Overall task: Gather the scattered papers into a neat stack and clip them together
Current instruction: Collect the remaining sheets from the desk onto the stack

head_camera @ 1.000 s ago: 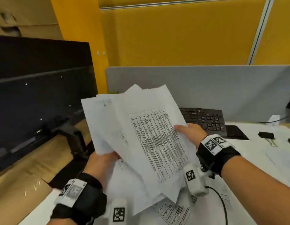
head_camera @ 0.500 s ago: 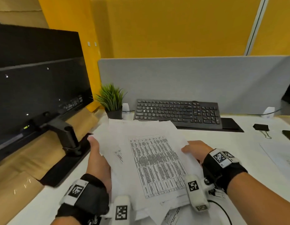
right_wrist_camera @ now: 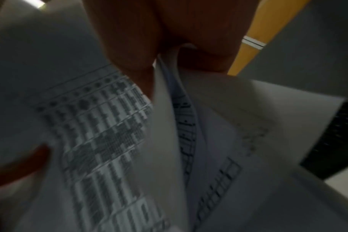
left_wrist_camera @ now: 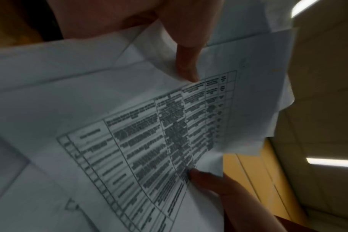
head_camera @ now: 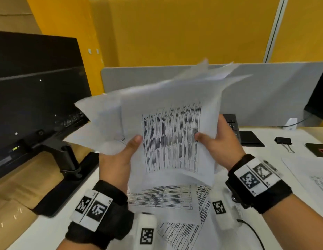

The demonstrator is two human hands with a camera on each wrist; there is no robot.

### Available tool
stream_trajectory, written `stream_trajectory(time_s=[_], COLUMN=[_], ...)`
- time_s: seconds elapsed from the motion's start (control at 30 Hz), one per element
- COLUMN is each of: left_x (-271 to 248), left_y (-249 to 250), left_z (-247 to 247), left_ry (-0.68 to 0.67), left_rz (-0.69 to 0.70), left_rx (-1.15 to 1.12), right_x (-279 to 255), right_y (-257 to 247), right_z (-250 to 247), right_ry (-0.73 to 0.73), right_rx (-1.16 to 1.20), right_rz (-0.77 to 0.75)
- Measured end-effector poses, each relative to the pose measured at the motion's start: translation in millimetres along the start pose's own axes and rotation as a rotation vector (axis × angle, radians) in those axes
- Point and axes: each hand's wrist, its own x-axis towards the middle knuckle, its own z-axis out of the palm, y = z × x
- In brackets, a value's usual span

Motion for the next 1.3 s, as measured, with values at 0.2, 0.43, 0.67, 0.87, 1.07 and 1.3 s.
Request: stream_trajectory(time_s=[0.2,0.43,0.67,0.87,1.07,1.3], left_x=[4,1,10,14,7,8], left_y=[4,-11,0,1,9,-10], left_z=[15,7,6,10,15,9], left_ry=[-0.011,-0.104,-0.116,-0.146,-0.135,-0.170], left_rz=[0.123,0.067,0.148,0.157,0.273,0.187], left_rx=[0.017,0.089,0.087,0.158,0.122,0.245], right_x=[-16,-30,-22,-31,-34,-36], right_y=[-12,12,9,7,-6,18], right_z=[13,21,6,19,23,30], right_ry=[0.090,0.052,0.195,0.099,0.235,0.118], right_rx=[-0.040,0.114,0.330,0.202,0.235,0.213], right_rz=[-0.169,-0.065,-0.139,-0.081,-0.190,0.033])
